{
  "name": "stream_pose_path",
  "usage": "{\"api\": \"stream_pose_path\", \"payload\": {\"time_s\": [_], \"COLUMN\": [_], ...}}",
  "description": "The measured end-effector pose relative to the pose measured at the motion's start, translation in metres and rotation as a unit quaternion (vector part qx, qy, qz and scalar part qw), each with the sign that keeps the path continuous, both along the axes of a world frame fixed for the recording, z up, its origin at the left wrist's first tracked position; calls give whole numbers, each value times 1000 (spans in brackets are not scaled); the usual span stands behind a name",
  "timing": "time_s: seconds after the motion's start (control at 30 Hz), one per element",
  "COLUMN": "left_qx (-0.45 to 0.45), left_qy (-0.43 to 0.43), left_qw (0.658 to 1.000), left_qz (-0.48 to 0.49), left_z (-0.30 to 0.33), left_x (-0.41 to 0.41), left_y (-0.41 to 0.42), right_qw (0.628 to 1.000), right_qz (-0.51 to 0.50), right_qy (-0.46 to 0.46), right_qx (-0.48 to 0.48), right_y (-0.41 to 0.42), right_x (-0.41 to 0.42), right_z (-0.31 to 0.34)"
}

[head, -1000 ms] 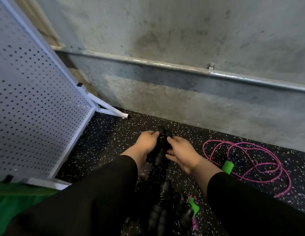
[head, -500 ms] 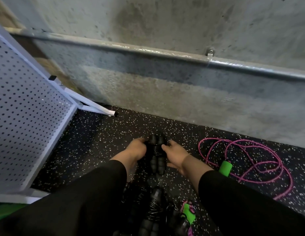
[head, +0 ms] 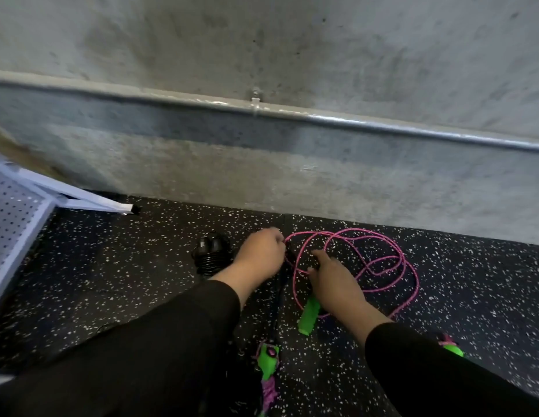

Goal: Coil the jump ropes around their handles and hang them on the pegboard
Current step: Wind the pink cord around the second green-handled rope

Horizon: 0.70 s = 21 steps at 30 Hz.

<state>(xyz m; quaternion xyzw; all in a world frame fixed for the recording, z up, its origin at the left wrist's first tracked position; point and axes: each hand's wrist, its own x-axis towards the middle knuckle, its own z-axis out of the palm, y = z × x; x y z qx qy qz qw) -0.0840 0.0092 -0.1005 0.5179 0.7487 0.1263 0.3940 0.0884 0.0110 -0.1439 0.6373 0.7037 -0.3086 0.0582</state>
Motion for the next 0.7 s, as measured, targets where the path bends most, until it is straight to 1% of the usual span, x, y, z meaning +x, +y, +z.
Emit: {"api": "stream_pose_path", "payload": {"time_s": [0.1, 0.13, 0.23, 0.33, 0.4, 0.43, 0.5, 0.53, 0.6, 0.7], "left_qx": [-35, -51, -100, -144, -157, -164, -167, -159, -142, -129], "left_qy": [21, 25, 26, 52, 64, 72, 102, 118, 128, 123], "left_qw": [997, 995, 983, 965, 957, 953, 949, 949, 952, 955], "left_qz": [-69, -88, -153, -211, -237, -245, -249, -247, -238, -238], "left_z": [-16, -20, -33, -44, -54, -59, -66, -68, -72, -74], "left_x": [38, 48, 74, 93, 101, 105, 110, 112, 117, 123], "left_y": [-1, -1, -4, -8, -12, -15, -23, -26, -30, -33], "right_qw": [995, 994, 994, 985, 986, 991, 998, 996, 993, 993], "right_qz": [64, 70, 72, 102, 95, 75, -23, -68, -108, -120], "right_qy": [-61, -58, -11, -21, -6, 12, 56, 61, 38, -19], "right_qx": [-49, -57, -80, -137, -140, -109, -22, 5, 12, 2], "right_y": [-4, -5, -4, -4, -5, -6, -8, -9, -10, -13], "right_x": [30, 37, 51, 57, 61, 65, 77, 86, 109, 150], "right_z": [-12, -15, -22, -26, -28, -26, -24, -23, -25, -28]}}
